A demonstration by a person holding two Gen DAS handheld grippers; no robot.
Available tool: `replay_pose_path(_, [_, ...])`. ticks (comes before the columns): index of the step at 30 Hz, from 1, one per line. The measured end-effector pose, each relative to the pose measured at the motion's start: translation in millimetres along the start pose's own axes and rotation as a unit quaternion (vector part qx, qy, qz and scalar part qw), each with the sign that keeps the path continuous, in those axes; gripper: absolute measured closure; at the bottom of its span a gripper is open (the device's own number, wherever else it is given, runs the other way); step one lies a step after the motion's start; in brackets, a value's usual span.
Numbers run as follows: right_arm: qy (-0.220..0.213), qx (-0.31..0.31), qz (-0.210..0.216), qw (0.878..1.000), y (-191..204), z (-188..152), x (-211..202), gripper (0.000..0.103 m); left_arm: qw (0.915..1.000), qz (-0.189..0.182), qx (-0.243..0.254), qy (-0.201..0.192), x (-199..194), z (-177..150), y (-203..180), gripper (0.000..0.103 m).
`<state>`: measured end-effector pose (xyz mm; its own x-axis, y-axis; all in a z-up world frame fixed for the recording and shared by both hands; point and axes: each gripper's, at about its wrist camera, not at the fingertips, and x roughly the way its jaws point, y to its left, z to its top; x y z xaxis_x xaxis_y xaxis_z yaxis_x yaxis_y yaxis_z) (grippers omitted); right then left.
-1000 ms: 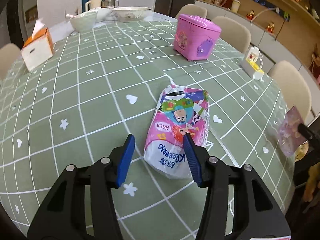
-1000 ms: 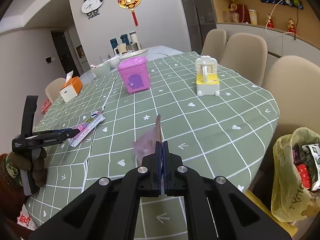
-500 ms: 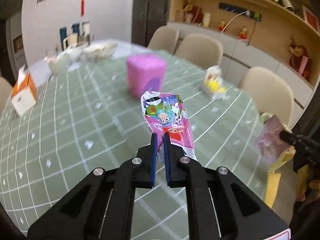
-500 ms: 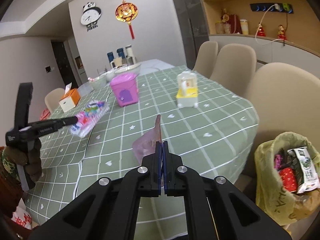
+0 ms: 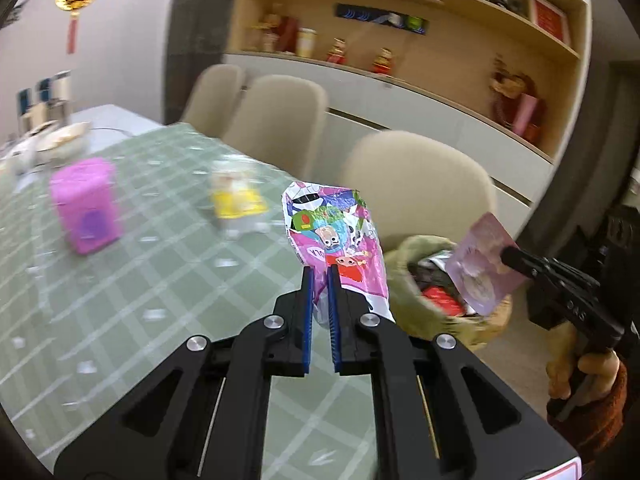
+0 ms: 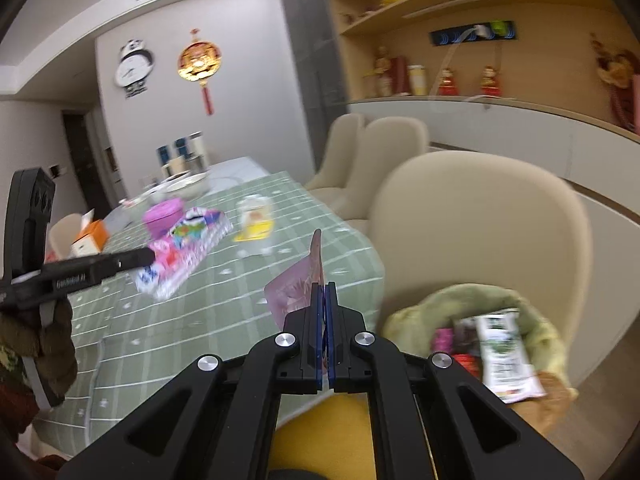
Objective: Collect trash
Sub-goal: 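Lift and carry the pink-white wrapper and pink packet over the trash bag, then open both grippers over the trash bag to drop the wrappers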
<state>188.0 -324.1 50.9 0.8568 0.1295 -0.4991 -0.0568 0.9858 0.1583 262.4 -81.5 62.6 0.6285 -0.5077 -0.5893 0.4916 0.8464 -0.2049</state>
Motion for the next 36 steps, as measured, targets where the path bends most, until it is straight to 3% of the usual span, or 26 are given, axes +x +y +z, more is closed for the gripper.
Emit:
replay_pose_path(11, [-0.013,0.061,-0.076,0.995,-100,-7,-27,0.099,0.9944,-0.08,0.041,0.056,101,7,-106,0.096])
replay_pose_path(20, [-0.004,0.111,-0.099,0.989,-156,-22,-18,0.099,0.9878,-0.094,0.071,0.102,186,-1,-168,0.096])
replay_pose_path(28, [0.01,0.129,-0.101,0.986,-179,-37,-7,0.099,0.9849,-0.087,0.083,0.125,228,-10,-183,0.096])
replay_pose_path(36, [0.022,0.143,-0.083,0.986,-180,-42,15,0.099,0.9883,-0.079,0.068,0.111,211,-5,-172,0.078])
